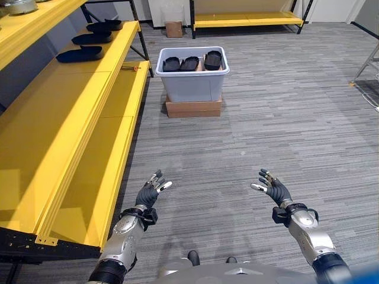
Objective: Move parts from the plastic box to the shelf.
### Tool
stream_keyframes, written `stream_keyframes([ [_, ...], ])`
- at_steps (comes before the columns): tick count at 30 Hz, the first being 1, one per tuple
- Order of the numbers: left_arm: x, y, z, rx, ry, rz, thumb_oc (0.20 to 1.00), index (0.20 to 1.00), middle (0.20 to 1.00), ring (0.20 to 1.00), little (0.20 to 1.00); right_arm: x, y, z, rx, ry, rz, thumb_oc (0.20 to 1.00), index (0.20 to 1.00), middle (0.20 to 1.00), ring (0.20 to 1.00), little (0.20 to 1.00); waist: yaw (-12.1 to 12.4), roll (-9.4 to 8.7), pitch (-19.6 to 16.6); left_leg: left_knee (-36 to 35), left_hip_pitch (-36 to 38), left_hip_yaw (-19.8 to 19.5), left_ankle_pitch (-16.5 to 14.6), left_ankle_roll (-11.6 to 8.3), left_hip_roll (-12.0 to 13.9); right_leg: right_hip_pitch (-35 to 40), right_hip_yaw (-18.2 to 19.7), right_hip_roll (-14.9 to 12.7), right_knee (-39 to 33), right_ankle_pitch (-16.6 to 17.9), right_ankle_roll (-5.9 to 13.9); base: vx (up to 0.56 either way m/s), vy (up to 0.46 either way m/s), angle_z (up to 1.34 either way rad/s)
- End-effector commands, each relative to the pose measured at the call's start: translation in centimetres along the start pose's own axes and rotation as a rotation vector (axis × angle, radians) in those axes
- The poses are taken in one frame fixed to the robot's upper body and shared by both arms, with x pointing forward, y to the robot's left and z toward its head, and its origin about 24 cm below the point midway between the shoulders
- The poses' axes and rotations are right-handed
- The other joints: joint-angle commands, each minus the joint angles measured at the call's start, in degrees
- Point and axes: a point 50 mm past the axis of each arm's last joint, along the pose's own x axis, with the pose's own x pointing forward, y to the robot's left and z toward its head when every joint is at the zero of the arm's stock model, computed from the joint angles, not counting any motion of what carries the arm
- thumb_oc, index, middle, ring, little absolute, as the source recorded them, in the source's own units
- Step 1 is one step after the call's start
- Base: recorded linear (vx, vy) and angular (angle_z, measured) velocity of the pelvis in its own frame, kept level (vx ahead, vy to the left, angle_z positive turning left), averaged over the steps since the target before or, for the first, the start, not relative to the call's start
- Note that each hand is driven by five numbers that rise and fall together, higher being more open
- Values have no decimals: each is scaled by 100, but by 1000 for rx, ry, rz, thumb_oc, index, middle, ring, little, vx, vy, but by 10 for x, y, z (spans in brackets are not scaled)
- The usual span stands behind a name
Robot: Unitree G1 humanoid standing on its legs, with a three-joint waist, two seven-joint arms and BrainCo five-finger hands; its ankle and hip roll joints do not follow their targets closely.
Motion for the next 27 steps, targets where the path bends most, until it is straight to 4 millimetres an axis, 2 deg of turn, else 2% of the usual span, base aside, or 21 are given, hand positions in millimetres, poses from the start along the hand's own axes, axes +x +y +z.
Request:
stream_keyframes([
  [1, 6, 1, 23, 14, -90, -18, 1000, 1000, 1000, 1000, 1000, 6, 4, 29, -19, -126, 33, 1000, 1000, 1000, 1000, 1000, 9, -116, -158, 62, 102, -18, -346, -349, 259, -86, -61, -415, 212, 127, 519, 0, 0, 0],
  [6, 7, -2, 21, -34, -48, -64, 1000, 1000, 1000, 1000, 1000, 6, 7, 30, 14, -129, 53, 1000, 1000, 1000, 1000, 1000, 4, -106, -144, 62, 101, -25, -336, -331, 253, -108, -50, -414, 289, 88, 517, 1, 7, 0],
  [12, 7, -2, 26, 41, -63, -22, 1000, 1000, 1000, 1000, 1000, 5, 6, 35, 7, -156, 46, 1000, 1000, 1000, 1000, 1000, 7, -83, -90, 62, 101, -53, -310, -297, 243, -160, -27, -441, 451, 31, 517, 0, 42, 1],
  [14, 8, 3, 25, 61, -50, 22, 1000, 1000, 1000, 1000, 1000, 6, 7, 38, 59, -183, 43, 1000, 1000, 1000, 1000, 1000, 6, -73, -75, 62, 104, -88, -311, -264, 220, -190, -2, -464, 552, -5, 535, 22, 70, 1],
  [18, 6, 4, 27, 67, -53, 27, 1000, 1000, 1000, 1000, 1000, 5, 9, 38, 41, -182, 45, 1000, 1000, 1000, 1000, 1000, 0, -65, -29, 62, 117, -88, -318, -212, 204, -251, 27, -504, 728, -56, 555, 23, 58, 1],
  [23, 8, 0, 19, 82, 49, -65, 1000, 1000, 1000, 1000, 1000, 5, 8, 39, 60, -185, 65, 1000, 1000, 1000, 1000, 1000, -21, -49, 51, 88, 101, -78, -313, -113, 174, -427, 87, -550, 1128, -132, 604, 22, 81, 0],
  [27, 10, 0, 19, 88, 69, -65, 1000, 1000, 1000, 1000, 1000, 6, 6, 42, 51, -187, 58, 1000, 1000, 1000, 1000, 1000, -68, -29, 110, 144, 97, -81, -346, -19, 103, -595, 157, -613, 1442, -39, 683, 28, 104, -2],
])
